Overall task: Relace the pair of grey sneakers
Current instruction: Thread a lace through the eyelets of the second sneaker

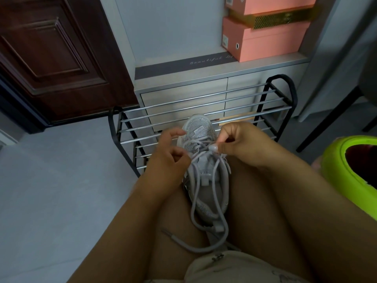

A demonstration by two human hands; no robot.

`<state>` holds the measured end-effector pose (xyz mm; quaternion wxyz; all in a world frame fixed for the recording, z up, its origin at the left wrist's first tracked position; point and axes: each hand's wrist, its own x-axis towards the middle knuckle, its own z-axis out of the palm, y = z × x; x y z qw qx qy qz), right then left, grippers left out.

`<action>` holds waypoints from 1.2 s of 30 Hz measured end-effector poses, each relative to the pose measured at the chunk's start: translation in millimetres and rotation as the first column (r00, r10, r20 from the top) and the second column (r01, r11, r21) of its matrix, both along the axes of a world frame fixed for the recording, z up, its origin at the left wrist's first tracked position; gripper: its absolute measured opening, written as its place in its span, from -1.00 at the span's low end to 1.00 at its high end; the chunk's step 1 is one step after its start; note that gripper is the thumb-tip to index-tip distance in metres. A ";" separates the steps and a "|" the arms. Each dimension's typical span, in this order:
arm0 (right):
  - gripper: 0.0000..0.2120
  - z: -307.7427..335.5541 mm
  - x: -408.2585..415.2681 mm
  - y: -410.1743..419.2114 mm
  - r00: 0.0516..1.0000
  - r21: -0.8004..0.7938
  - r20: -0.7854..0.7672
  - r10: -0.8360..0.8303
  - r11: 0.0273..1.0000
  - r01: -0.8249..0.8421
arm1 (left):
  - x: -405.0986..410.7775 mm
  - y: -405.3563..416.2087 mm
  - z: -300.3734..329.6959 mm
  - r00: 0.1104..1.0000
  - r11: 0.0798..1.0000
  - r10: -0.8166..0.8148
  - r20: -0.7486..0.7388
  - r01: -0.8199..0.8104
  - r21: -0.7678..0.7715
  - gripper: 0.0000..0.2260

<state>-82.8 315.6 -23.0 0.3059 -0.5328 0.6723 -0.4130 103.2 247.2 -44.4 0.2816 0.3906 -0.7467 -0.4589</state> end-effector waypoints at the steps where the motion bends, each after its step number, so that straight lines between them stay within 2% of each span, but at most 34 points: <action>1: -0.85 -1.5 0.5 0.6 0.992 -0.016 0.123 0.009 1.000 -0.007 | -0.5 1.3 -1.1 0.999 0.997 -0.020 0.037 0.022 -0.073 -0.68; 3: -0.87 -2.5 2.1 -0.3 0.966 -0.021 0.257 0.030 0.999 -0.025 | -2.2 2.7 -2.6 0.991 0.974 -0.033 0.133 0.062 -0.219 -0.84; 5: -0.84 -2.9 5.5 -2.2 0.973 0.008 0.229 0.024 1.000 -0.026 | -3.7 4.1 -2.9 0.977 0.951 -0.041 0.211 0.103 -0.291 -0.87; 7: -0.87 -2.4 8.3 -3.3 0.999 0.044 0.033 0.004 0.999 -0.006 | -4.7 5.7 -1.8 0.972 0.947 -0.055 0.229 0.123 -0.296 -0.84; 10: -0.90 -1.0 10.4 -1.5 0.955 0.052 -0.296 0.028 0.999 -0.013 | -6.6 8.6 -2.5 0.956 0.924 -0.033 0.292 0.140 -0.357 -0.80; 13: -0.87 1.1 10.4 -1.4 0.903 0.064 -0.430 -0.001 0.997 0.031 | -7.7 8.3 -5.5 0.963 0.918 0.058 0.264 0.052 -0.393 -0.88; 14: -0.84 2.2 9.2 -1.0 0.905 0.070 -0.426 -0.005 0.997 0.039 | -7.2 7.4 -6.2 0.963 0.916 0.086 0.257 0.026 -0.401 -0.92; 15: -0.81 3.3 7.3 -0.2 0.943 0.070 -0.333 0.000 0.997 0.024 | -6.0 6.4 -6.6 0.961 0.917 0.112 0.254 -0.001 -0.398 -0.94; 16: -0.80 5.1 4.4 1.9 0.990 0.053 -0.141 0.017 0.999 -0.010 | -4.3 5.2 -7.7 0.960 0.922 0.135 0.245 -0.031 -0.385 -0.94; 17: -0.83 7.2 0.0 4.8 0.992 0.010 0.118 0.045 0.999 -0.046 | -2.3 4.1 -8.8 0.962 0.929 0.153 0.228 -0.061 -0.365 -0.94; 18: -0.87 8.2 -5.5 7.3 0.924 -0.034 0.375 0.068 0.998 -0.060 | -0.3 3.0 -10.0 0.964 0.935 0.166 0.208 -0.087 -0.344 -0.93; 19: -0.91 8.8 -10.2 9.3 0.828 -0.059 0.555 0.076 0.997 -0.053 | 0.9 2.4 -11.0 0.966 0.939 0.174 0.194 -0.103 -0.327 -0.92; 20: -0.94 8.4 -13.5 10.3 0.769 -0.061 0.635 0.067 0.997 -0.037 | 1.7 1.8 -12.0 0.967 0.942 0.175 0.187 -0.109 -0.317 -0.92; 21: -0.94 7.3 -14.8 10.5 0.763 -0.048 0.644 0.055 0.998 -0.032 | 1.8 1.6 -12.9 0.968 0.944 0.169 0.185 -0.105 -0.311 -0.92; 23: -0.83 4.0 -12.6 8.1 0.849 -0.027 0.525 0.056 0.998 -0.049 | 1.9 1.4 -13.3 0.973 0.948 0.145 0.180 -0.084 -0.308 -0.90; 26: -0.87 2.9 -2.2 5.8 0.988 -0.012 0.120 0.100 0.995 -0.100 | 2.0 0.9 -13.1 0.978 0.947 0.115 0.173 -0.055 -0.316 -0.88; 28: -0.89 0.3 4.6 3.8 0.983 -0.004 -0.144 0.116 0.993 -0.118 | 1.8 1.6 -12.6 0.980 0.940 0.104 0.172 -0.041 -0.338 -0.86; 30: -0.90 -2.4 11.6 1.0 0.921 -0.028 -0.377 0.096 0.993 -0.115 | 1.9 2.4 -12.2 0.981 0.934 0.096 0.167 -0.031 -0.357 -0.82; 31: -0.91 -2.7 13.6 -0.3 0.892 -0.045 -0.445 0.084 0.992 -0.116 | 2.3 2.4 -12.0 0.982 0.930 0.091 0.168 -0.023 -0.366 -0.81; 33: -0.93 -2.7 11.3 -2.1 0.883 -0.080 -0.465 0.069 0.990 -0.119 | 3.4 2.0 -11.9 0.981 0.925 0.082 0.173 -0.011 -0.379 -0.80; 34: -0.93 -2.2 7.7 -2.1 0.906 -0.094 -0.417 0.066 0.989 -0.115 | 3.8 1.6 -12.2 0.982 0.927 0.080 0.173 -0.009 -0.376 -0.81; 36: -0.88 -1.0 -2.1 1.5 0.973 -0.110 -0.214 0.082 0.988 -0.107 | 4.2 0.8 -12.7 0.983 0.937 0.076 0.165 -0.014 -0.350 -0.81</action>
